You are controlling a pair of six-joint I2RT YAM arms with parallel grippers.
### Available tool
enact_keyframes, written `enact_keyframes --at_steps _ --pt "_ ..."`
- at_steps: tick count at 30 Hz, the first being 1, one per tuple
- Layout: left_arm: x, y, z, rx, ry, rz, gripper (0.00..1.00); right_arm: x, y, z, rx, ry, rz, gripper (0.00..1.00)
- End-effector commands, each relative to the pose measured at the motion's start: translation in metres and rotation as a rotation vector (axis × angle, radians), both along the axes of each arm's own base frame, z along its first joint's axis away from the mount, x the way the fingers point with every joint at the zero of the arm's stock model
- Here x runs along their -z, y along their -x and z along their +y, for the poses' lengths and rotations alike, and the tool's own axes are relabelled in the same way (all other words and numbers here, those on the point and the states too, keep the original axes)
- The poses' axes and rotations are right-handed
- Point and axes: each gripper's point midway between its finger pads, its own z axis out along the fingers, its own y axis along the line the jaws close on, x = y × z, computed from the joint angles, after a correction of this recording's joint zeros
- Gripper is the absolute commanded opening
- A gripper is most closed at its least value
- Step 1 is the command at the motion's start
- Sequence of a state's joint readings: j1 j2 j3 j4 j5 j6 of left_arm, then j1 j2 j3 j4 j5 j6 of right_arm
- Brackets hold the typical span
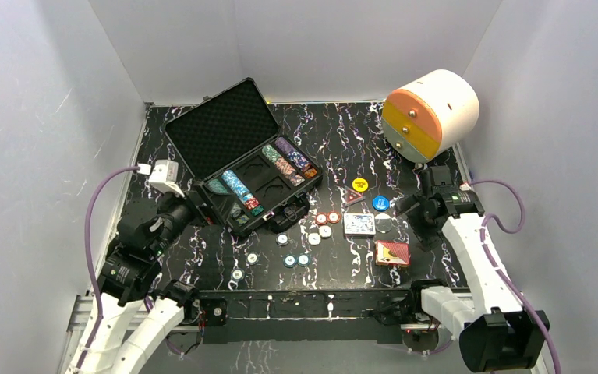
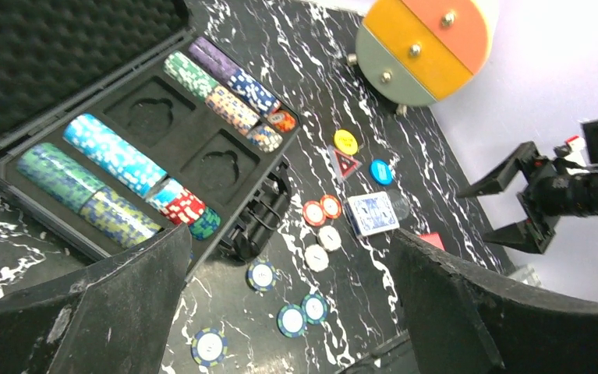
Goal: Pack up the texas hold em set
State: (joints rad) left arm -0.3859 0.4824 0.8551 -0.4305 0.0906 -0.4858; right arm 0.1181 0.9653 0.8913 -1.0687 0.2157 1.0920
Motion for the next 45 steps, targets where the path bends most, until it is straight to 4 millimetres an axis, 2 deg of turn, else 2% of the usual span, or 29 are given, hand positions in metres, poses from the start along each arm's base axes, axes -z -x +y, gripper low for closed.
enact_keyframes --at_steps 1,4,6,14,17,20,26,30,36,39,42,45 --pt "0.002 0.005 -0.024 0.136 0.023 0.003 0.98 0.024 0.012 -0.004 0.232 -0.032 0.089 0.98" --pt "0.008 0.002 -0.032 0.172 0.017 0.045 0.98 0.043 0.005 0.011 0.243 -0.12 0.088 0.98" --pt "0.013 -0.002 -0.034 0.175 0.012 0.073 0.99 0.046 -0.001 0.022 0.216 -0.173 0.089 0.98" --pt "0.025 -0.02 -0.036 0.136 0.007 0.12 0.98 0.071 0.018 0.021 0.314 -0.162 0.226 0.98" --pt "0.023 -0.029 -0.033 0.102 0.002 0.105 0.98 0.079 0.024 0.022 0.371 -0.177 0.248 0.89" --pt "0.026 -0.042 -0.027 0.047 -0.013 0.088 0.98 0.084 0.032 0.022 0.411 -0.176 0.297 0.88" --pt "0.029 -0.058 -0.024 -0.017 -0.005 0.097 0.98 0.095 0.034 0.022 0.432 -0.167 0.323 0.98" --pt "0.033 -0.064 -0.027 -0.018 -0.009 0.119 0.98 0.109 0.034 0.03 0.433 -0.209 0.349 0.98" --pt "0.039 -0.068 -0.027 -0.03 -0.013 0.152 0.98 0.125 0.038 0.031 0.44 -0.201 0.398 0.98" --pt "0.042 -0.069 -0.027 -0.036 -0.011 0.16 0.98 0.132 0.037 0.031 0.438 -0.199 0.404 0.93" --pt "0.044 -0.068 -0.03 -0.022 -0.009 0.172 0.98 0.135 0.033 0.03 0.403 -0.186 0.399 0.83" --pt "0.045 -0.065 -0.039 0.031 0.004 0.193 0.98 0.128 0.025 0.028 0.349 -0.174 0.373 0.71"
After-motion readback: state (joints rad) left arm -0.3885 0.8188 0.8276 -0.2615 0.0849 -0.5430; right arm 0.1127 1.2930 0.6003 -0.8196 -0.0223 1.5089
